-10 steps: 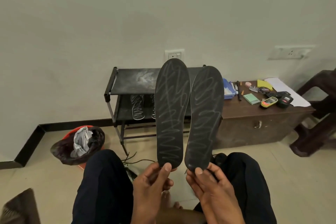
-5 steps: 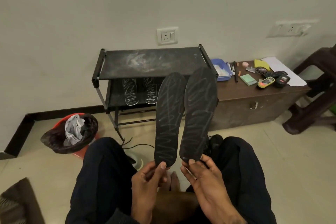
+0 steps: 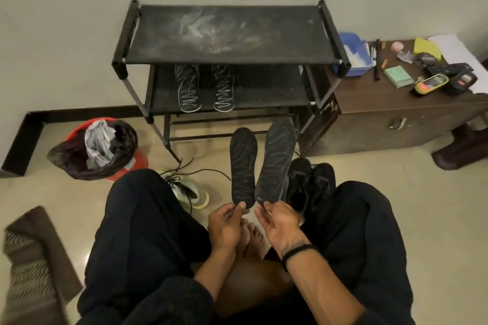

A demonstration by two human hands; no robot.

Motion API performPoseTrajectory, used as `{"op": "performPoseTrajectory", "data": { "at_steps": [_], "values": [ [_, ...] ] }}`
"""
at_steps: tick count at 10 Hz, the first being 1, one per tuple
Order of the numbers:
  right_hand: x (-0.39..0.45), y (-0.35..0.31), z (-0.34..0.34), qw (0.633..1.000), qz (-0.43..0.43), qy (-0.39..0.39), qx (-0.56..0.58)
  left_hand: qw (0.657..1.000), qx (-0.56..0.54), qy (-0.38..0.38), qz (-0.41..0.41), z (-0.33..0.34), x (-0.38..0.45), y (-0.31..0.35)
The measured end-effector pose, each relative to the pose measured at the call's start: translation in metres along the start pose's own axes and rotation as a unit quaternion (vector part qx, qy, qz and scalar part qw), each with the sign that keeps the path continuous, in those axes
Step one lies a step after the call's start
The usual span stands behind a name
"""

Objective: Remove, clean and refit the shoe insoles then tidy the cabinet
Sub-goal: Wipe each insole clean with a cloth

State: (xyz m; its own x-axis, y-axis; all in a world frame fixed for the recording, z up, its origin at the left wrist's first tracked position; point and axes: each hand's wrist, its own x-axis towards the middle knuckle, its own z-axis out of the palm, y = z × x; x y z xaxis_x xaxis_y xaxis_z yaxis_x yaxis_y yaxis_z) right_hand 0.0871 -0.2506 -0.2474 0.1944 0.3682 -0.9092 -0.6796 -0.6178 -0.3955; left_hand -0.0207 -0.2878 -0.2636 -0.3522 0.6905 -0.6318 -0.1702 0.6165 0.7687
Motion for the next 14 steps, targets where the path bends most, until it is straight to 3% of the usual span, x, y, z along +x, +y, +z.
{"op": "performPoseTrajectory", "data": {
  "at_steps": [3, 5, 7, 8, 10, 11, 12, 13, 14],
  "values": [
    [0.161, -0.016, 0.011, 0.991, 0.022, 0.12, -0.051, 0.993, -0.019, 0.041, -0.105, 0.057, 0.096, -0.041],
    [0.225, -0.016, -0.004, 0.988, 0.052, 0.113, -0.095, 0.979, -0.026, 0.036, -0.199, 0.071, 0.166, -0.07],
    [0.26, -0.002, -0.008, 0.988, 0.051, 0.106, -0.1, 0.979, 0.008, 0.016, -0.203, 0.082, 0.212, -0.081],
    [0.26, -0.002, 0.004, 0.982, 0.066, 0.152, -0.089, 0.971, 0.048, -0.041, -0.229, 0.089, 0.232, -0.085],
    [0.277, -0.006, -0.004, 0.987, 0.059, 0.117, -0.089, 0.947, 0.076, -0.139, -0.279, 0.094, 0.238, -0.069],
    [0.274, -0.003, -0.004, 0.982, 0.053, 0.148, -0.104, 0.929, 0.132, -0.164, -0.305, 0.097, 0.238, -0.061],
    [0.262, -0.005, 0.008, 0.981, 0.053, 0.155, -0.103, 0.933, 0.178, -0.167, -0.265, 0.101, 0.242, -0.046],
    [0.252, -0.019, 0.036, 0.982, 0.005, 0.121, -0.143, 0.976, 0.033, -0.095, -0.191, 0.101, 0.248, -0.009],
    [0.218, -0.043, 0.091, 0.987, -0.093, 0.031, -0.129, 0.977, -0.186, 0.039, -0.098, 0.086, 0.249, 0.055]
  ]
}}
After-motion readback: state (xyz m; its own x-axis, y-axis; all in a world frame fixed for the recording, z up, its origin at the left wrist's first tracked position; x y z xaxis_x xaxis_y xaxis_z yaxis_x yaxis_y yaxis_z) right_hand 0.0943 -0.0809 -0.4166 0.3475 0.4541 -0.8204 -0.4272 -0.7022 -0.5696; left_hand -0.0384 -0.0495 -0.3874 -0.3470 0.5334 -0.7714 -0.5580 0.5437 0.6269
